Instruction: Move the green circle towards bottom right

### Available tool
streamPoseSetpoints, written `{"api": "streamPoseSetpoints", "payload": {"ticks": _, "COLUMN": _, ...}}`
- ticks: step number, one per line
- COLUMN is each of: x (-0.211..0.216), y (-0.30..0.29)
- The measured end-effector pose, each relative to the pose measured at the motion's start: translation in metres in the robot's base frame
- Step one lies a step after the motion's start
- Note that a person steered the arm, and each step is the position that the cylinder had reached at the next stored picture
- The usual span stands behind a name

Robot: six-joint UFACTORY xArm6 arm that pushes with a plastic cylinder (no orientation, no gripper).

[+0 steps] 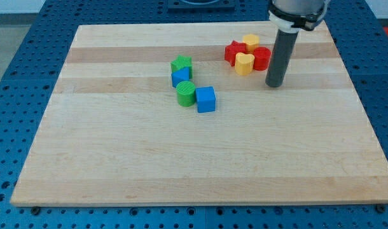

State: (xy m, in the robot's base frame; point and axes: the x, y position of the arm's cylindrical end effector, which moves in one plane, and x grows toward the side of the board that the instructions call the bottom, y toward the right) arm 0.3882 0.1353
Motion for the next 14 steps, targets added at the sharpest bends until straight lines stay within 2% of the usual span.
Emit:
{"api": "streamPoseSetpoints", "payload": {"ticks": 2, "x": -0.003, "y": -0.036}}
{"api": "streamPoseSetpoints", "payload": {"ticks": 4, "x": -0.017, "y": 0.013}}
{"api": "streamPoseSetpoints", "payload": {"ticks": 8, "x": -0.110, "y": 0.012}}
{"api": "streamPoseSetpoints", "payload": {"ticks": 10, "x": -0.101, "y": -0.014}}
{"api": "streamPoseSetpoints", "payload": {"ticks": 14, "x": -0.044, "y": -0.015}}
